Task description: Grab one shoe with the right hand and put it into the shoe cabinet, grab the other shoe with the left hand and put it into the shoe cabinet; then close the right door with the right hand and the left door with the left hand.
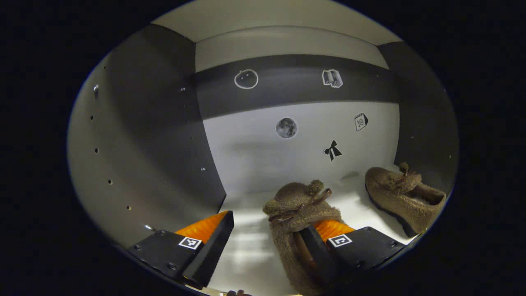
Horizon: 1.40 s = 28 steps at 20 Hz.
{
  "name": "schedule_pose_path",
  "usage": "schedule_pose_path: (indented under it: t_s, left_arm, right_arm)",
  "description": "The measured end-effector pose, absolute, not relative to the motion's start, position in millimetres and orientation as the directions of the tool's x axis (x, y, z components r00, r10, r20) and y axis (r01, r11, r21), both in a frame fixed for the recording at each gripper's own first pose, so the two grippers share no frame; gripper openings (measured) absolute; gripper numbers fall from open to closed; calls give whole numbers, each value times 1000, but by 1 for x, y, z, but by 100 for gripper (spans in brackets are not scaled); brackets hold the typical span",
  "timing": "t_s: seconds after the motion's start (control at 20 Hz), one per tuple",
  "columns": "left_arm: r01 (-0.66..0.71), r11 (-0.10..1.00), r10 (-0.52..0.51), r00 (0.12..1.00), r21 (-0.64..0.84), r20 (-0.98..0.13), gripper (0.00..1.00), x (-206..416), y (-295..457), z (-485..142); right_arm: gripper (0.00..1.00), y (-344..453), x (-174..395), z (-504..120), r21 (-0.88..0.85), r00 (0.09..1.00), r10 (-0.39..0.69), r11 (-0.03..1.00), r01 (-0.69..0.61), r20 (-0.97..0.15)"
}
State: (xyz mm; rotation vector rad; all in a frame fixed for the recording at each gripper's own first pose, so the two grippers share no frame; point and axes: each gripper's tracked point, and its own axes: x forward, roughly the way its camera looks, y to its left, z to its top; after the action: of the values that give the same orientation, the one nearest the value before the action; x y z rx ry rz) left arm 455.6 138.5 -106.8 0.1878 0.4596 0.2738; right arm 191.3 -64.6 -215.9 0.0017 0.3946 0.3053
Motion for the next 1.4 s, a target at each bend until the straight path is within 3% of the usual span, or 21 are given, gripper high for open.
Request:
schedule_pose_path:
  t_s: [0.25,0.45,0.7,0.75,0.8,1.0,1.15,1.2,1.4]
  left_arm:
    - [-191,965,251,864,177,-437,96,436,133,-103]
    - [-171,974,213,911,145,-353,97,403,110,-70]
    - [-92,994,104,971,62,-217,93,313,64,-11]
    - [-71,997,78,978,42,-196,96,293,56,-1]
    - [-47,998,52,981,31,-186,100,271,50,6]
    - [45,998,-35,985,52,-170,96,184,32,24]
    - [109,994,-105,987,32,-121,96,132,18,33]
    - [120,992,-117,988,27,-100,100,115,18,37]
    - [139,990,-142,986,-37,-90,96,65,28,33]
  right_arm:
    - [99,-58,177,-207,30,886,273,959,-283,-375]
    - [98,-58,166,-185,7,913,240,968,-252,-331]
    - [98,-67,154,-120,-25,966,157,986,-165,-205]
    - [98,-67,149,-106,-36,973,143,988,-152,-182]
    - [98,-68,143,-93,-51,979,131,989,-141,-158]
    - [95,-82,103,-30,-40,996,76,996,-78,-51]
    - [100,-125,75,-3,-35,999,-37,999,37,-2]
    - [100,-149,68,2,-63,995,-100,993,100,9]
    - [98,-230,41,21,-91,956,-290,952,293,44]
